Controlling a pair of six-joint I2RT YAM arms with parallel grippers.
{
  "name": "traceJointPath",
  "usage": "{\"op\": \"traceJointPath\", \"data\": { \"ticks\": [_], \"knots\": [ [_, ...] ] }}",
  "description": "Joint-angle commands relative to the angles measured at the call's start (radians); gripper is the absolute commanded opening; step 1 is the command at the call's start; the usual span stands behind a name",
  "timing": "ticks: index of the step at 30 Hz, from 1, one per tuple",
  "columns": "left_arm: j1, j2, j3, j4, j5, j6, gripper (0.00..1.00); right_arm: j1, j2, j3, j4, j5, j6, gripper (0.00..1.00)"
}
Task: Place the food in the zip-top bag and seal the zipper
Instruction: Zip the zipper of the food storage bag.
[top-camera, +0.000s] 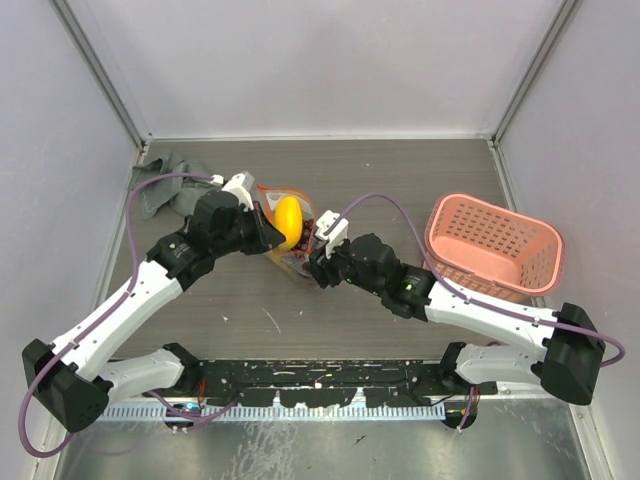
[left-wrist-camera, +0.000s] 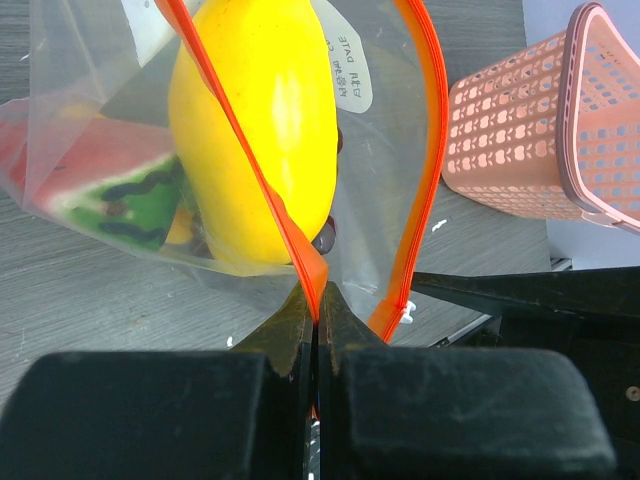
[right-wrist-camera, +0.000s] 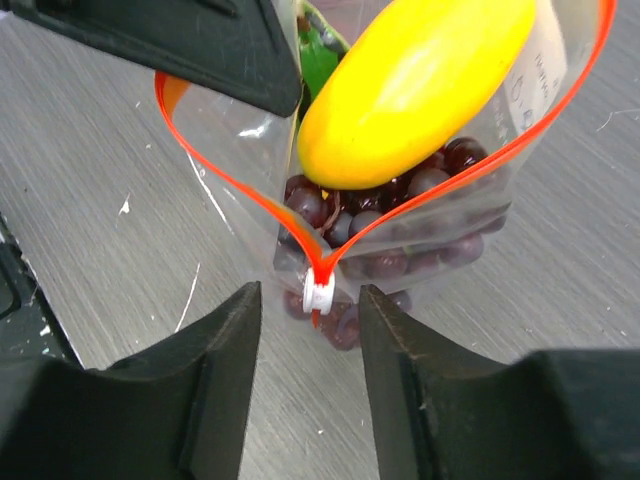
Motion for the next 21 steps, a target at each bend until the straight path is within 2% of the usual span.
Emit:
{"op": "traceJointPath", "data": {
  "ticks": [1, 3, 6, 9, 10, 12, 19, 21],
  "knots": [
    [0.002, -0.030, 0.001, 0.076, 0.008, -0.008, 0.00, 0.001, 0.001, 0.013, 0.110, 0.055, -0.037, 0.44],
    [0.002, -0.029, 0.001, 0.077, 0.010, -0.009, 0.00, 0.002, 0.008, 0.018, 0.102, 0.066, -0.044, 0.36],
    [0.002, -0.030, 0.002, 0.075, 0.005, -0.008, 0.00, 0.001, 0.012, 0.042, 0.052, 0.079, -0.072, 0.16],
    [0.003, -0.032, 0.006, 0.069, -0.010, -0.005, 0.00, 0.001, 0.006, 0.089, -0.026, 0.084, -0.103, 0.06],
    [0.003, -0.032, 0.008, 0.066, -0.018, -0.004, 0.03, 0.001, 0.002, 0.106, -0.052, 0.084, -0.112, 0.04],
    [0.003, -0.033, 0.013, 0.055, -0.036, -0.001, 0.19, 0.001, -0.004, 0.144, -0.102, 0.083, -0.131, 0.01],
    [0.007, -0.041, 0.050, 0.002, -0.138, 0.034, 0.41, 0.001, 0.021, 0.263, -0.243, 0.088, -0.176, 0.01],
    [0.013, -0.043, 0.064, -0.022, -0.176, 0.047, 0.43, 0.001, 0.030, 0.293, -0.266, 0.090, -0.189, 0.01]
  ]
}}
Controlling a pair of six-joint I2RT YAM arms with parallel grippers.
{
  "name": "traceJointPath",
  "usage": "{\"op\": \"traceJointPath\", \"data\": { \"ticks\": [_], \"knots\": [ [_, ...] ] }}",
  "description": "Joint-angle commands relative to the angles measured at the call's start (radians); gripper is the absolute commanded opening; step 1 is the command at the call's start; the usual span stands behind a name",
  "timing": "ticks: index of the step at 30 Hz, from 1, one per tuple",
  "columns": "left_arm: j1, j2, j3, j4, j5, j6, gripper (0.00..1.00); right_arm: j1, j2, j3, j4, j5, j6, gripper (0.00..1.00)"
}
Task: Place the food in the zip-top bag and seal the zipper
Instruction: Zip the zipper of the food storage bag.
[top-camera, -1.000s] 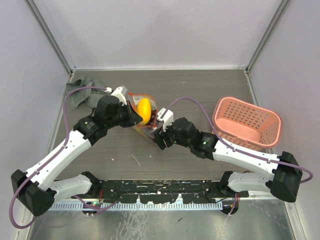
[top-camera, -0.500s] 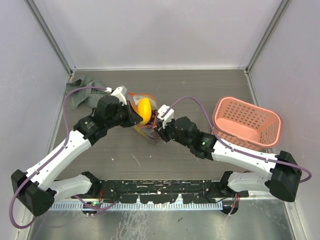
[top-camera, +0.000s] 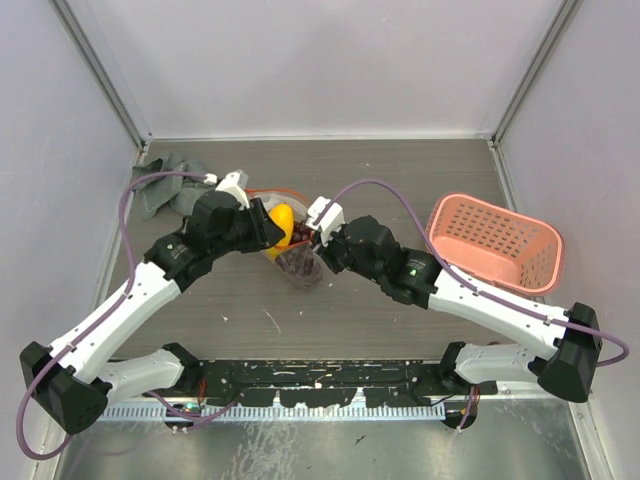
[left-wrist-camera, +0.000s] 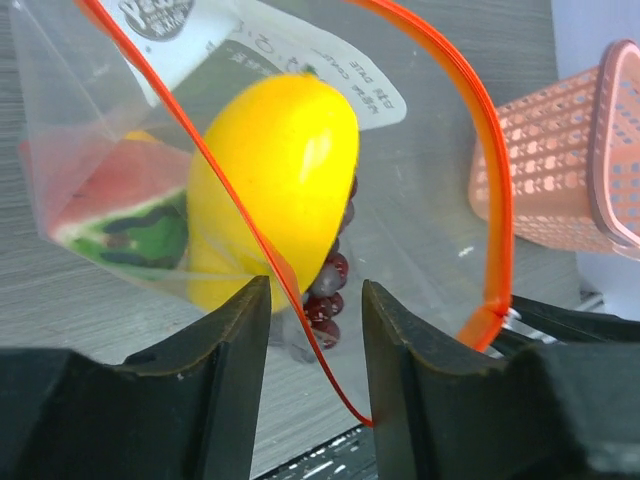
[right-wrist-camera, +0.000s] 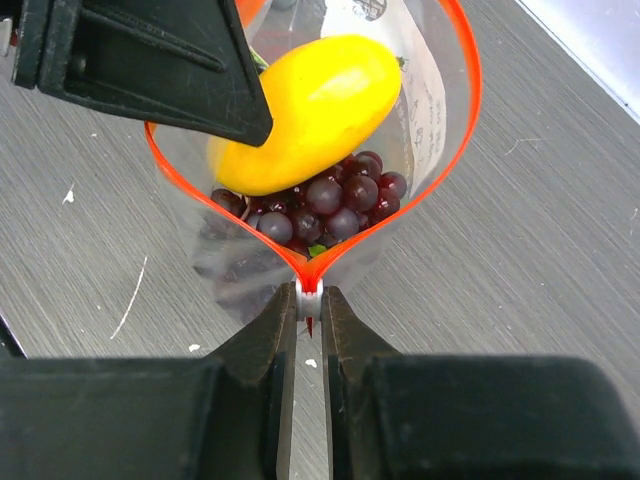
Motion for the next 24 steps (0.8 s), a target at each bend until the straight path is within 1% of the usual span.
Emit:
{"op": "traceJointPath", "data": {
  "ticks": [1, 6, 9, 21, 24],
  "knots": [
    [0.017, -0.033, 0.069, -0.034, -0.123, 0.044, 0.45, 0.001, 0.014, 0.103, -0.060, 0.014, -0.050, 0.01],
    [0.059, -0.043, 0.104, -0.107, -0.237, 0.086, 0.49, 0.002, 0.021, 0.142, -0.101, -0.004, -0.068, 0.01],
    [0.094, -0.052, 0.114, -0.120, -0.262, 0.103, 0.50, 0.002, 0.017, 0.149, -0.111, -0.011, -0.075, 0.01],
    [0.138, 0.042, 0.185, -0.116, -0.220, 0.122, 0.45, 0.002, 0.035, 0.190, -0.140, -0.030, -0.103, 0.01],
    [0.141, 0.068, 0.197, -0.110, -0.195, 0.117, 0.40, 0.003, 0.037, 0.197, -0.144, -0.030, -0.109, 0.01]
  ]
}}
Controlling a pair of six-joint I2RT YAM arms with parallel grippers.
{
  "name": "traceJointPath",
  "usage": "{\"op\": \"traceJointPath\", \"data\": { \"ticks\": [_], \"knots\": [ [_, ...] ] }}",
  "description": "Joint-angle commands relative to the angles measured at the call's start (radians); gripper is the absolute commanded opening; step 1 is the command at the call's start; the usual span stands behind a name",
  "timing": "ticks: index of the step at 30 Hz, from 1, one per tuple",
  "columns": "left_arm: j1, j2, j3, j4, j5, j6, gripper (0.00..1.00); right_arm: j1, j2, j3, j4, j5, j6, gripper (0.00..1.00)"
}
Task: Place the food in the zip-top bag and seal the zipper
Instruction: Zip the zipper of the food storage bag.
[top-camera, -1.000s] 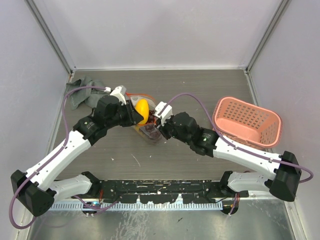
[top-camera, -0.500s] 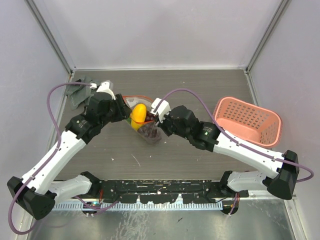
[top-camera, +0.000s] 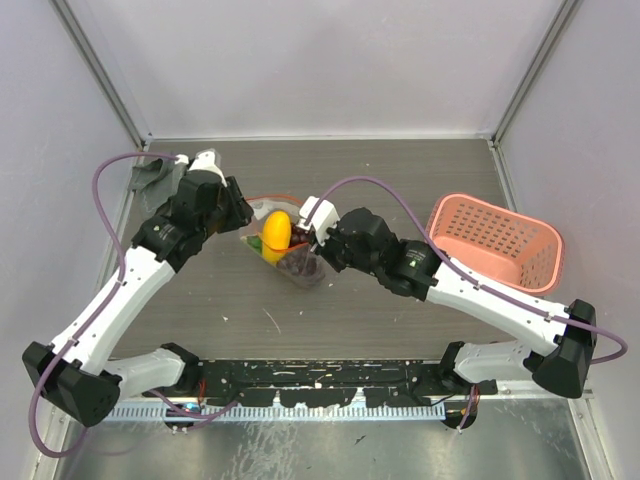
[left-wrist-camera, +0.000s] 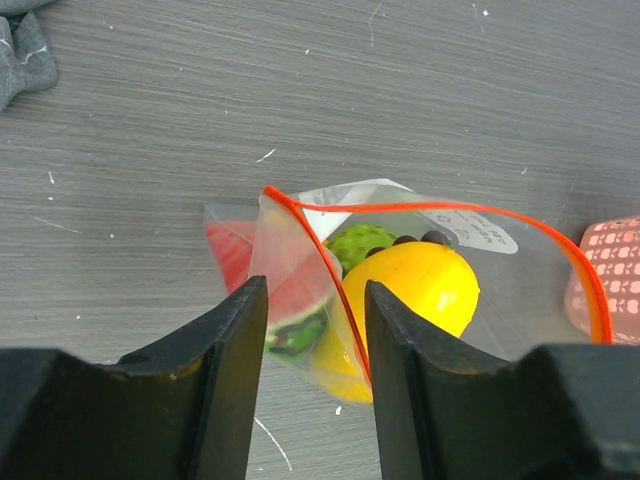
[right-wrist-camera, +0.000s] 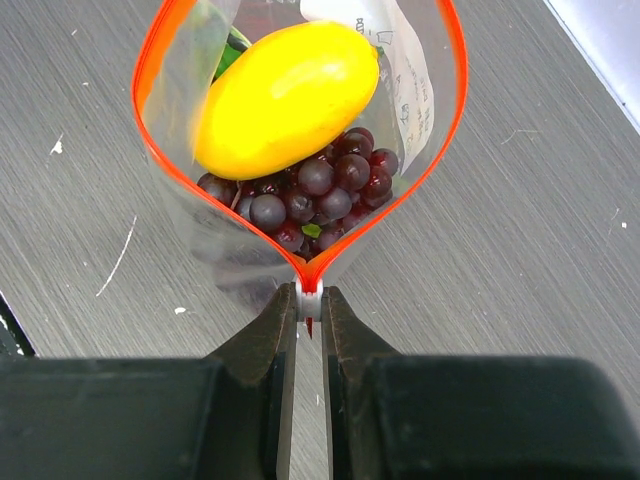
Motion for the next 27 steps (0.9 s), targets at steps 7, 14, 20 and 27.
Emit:
{"op": "traceJointPath", "data": {
  "ticks": [7, 14, 20, 27],
  "knots": [
    [0.023, 0.047, 0.083, 0.021, 0.008, 0.026, 0.09, 0.002, -0.013, 0.071, 0.041, 0.001, -0.055, 0.01],
    [0.023, -0.032, 0.076, 0.000, -0.043, 0.044, 0.00, 0.003, -0.048, 0.054, 0.051, 0.044, -0.076, 0.01],
    [0.023, -0.069, 0.016, -0.004, -0.044, 0.039, 0.08, 0.002, -0.045, 0.033, 0.096, -0.024, -0.062, 0.01],
    [0.022, -0.146, 0.034, -0.028, -0.052, 0.087, 0.33, 0.003, -0.009, 0.076, 0.079, -0.010, -0.103, 0.01]
  ]
}}
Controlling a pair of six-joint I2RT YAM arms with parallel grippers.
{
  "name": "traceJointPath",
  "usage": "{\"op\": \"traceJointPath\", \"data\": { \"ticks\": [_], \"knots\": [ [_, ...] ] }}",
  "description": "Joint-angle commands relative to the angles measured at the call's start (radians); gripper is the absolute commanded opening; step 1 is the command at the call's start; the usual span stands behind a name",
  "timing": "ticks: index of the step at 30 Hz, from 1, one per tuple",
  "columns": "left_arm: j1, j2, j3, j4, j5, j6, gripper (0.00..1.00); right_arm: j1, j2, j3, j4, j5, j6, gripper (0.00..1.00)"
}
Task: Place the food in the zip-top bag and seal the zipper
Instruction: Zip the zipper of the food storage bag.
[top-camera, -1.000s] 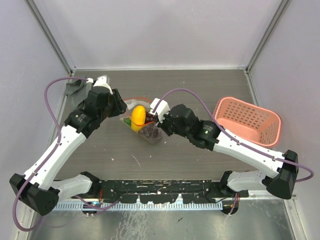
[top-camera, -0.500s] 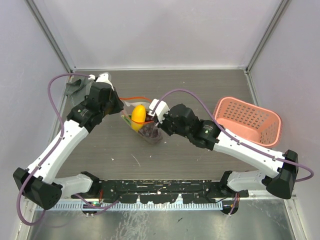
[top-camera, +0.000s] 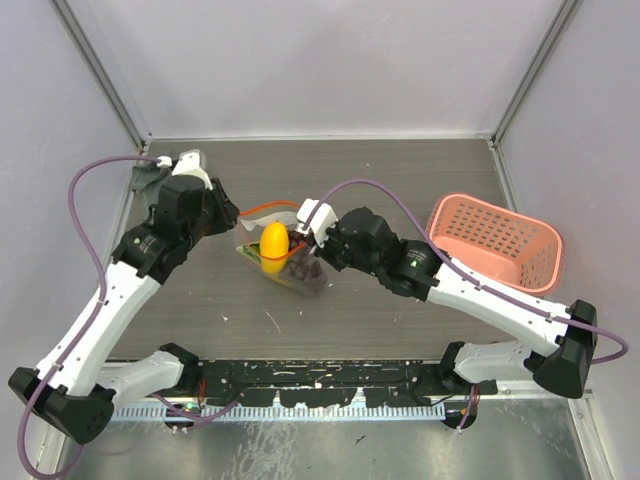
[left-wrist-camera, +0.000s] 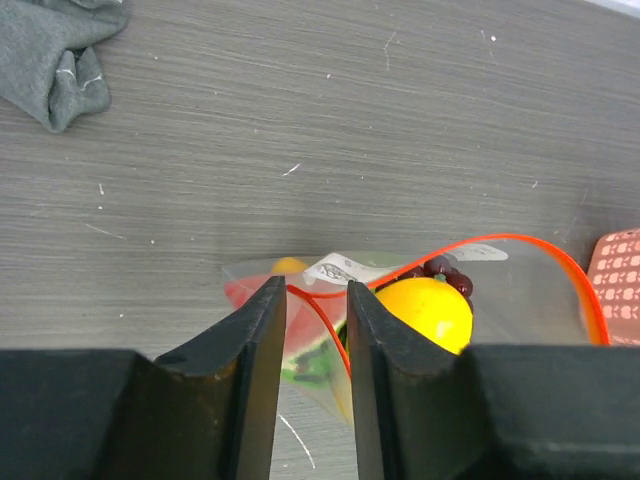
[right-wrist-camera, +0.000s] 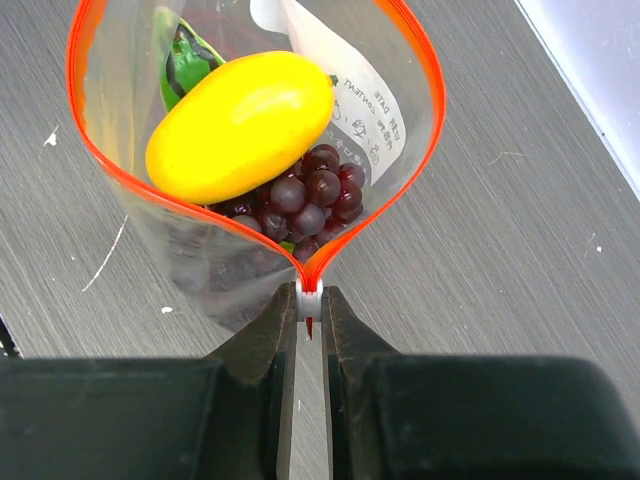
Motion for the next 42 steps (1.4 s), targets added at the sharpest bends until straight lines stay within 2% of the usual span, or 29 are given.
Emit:
{"op": "traceJointPath", "data": {
  "ticks": [1, 3, 7, 11, 15, 22, 27, 35, 42],
  "knots": [
    [0.004, -0.089, 0.021, 0.025, 0.018, 0.061, 0.36, 0.003, -0.004, 0.070, 0.077, 0.007, -0.043, 0.01],
    [0.005, -0.109, 0.020, 0.053, 0.129, 0.110, 0.45, 0.002, 0.001, 0.074, 0.077, 0.014, -0.060, 0.01],
    [0.005, -0.132, -0.021, 0.147, 0.377, 0.176, 0.55, 0.002, 0.014, 0.077, 0.065, 0.029, -0.091, 0.01],
    [-0.007, -0.122, -0.047, 0.199, 0.537, 0.220, 0.56, 0.003, 0.018, 0.094, 0.029, 0.017, -0.099, 0.01],
    [-0.055, -0.103, -0.073, 0.271, 0.623, 0.271, 0.57, 0.003, 0.019, 0.115, -0.018, -0.009, -0.104, 0.01],
    [-0.133, -0.079, -0.125, 0.360, 0.687, 0.347, 0.60, 0.002, -0.002, 0.111, -0.032, -0.025, -0.107, 0.01],
    [-0.217, -0.029, -0.123, 0.355, 0.643, 0.427, 0.60, 0.003, -0.004, 0.110, -0.041, -0.019, -0.107, 0.01],
    [-0.225, -0.001, -0.157, 0.364, 0.611, 0.493, 0.59, 0.001, -0.034, 0.095, -0.039, -0.028, -0.117, 0.01],
    [-0.241, 0.013, -0.176, 0.376, 0.638, 0.537, 0.51, 0.000, -0.054, 0.068, -0.020, -0.036, -0.120, 0.01]
  ]
}}
